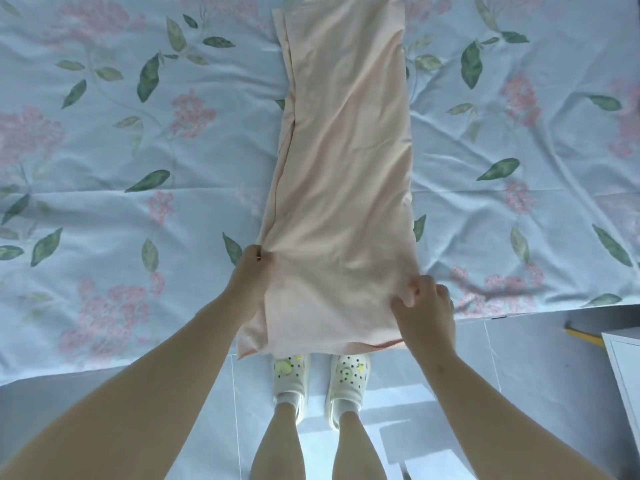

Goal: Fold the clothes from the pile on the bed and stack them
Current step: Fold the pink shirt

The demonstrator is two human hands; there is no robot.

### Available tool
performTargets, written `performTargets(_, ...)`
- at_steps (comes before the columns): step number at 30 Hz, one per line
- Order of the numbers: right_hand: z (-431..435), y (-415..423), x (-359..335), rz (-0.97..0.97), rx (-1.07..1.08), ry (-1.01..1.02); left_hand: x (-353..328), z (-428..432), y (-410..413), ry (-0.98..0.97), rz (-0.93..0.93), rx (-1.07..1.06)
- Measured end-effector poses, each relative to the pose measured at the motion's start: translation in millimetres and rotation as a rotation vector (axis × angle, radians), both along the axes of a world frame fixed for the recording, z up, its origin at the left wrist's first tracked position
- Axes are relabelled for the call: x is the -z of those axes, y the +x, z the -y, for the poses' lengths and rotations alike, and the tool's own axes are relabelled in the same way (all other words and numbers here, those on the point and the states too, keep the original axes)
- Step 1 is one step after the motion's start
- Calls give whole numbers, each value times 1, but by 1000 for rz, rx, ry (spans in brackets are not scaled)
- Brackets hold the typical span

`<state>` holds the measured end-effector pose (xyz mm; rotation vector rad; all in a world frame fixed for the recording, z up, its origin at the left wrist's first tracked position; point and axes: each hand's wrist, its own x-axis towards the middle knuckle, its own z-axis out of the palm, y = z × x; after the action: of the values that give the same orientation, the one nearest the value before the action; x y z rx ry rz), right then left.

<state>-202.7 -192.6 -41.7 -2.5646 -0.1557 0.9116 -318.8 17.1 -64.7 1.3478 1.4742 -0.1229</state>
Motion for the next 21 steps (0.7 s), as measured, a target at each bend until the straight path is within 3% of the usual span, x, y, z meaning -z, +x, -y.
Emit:
performTargets(3,16,-9,9,-124,-14,33,-4,4,-7,41,26,-22)
performTargets(7,29,-27,6,-219,109,85,-9,13,-21,-261,-25,273)
performTargets(11,44,-34,-2,-273,-16,50,-14,4,-33,-40,-40,341)
performTargets(15,59,-48,-9,-288,-27,202,-18,0,-49,-85,-7,297)
performTargets(21,73,-57,6,-8,10,146,-18,-1,-57,-259,-52,296)
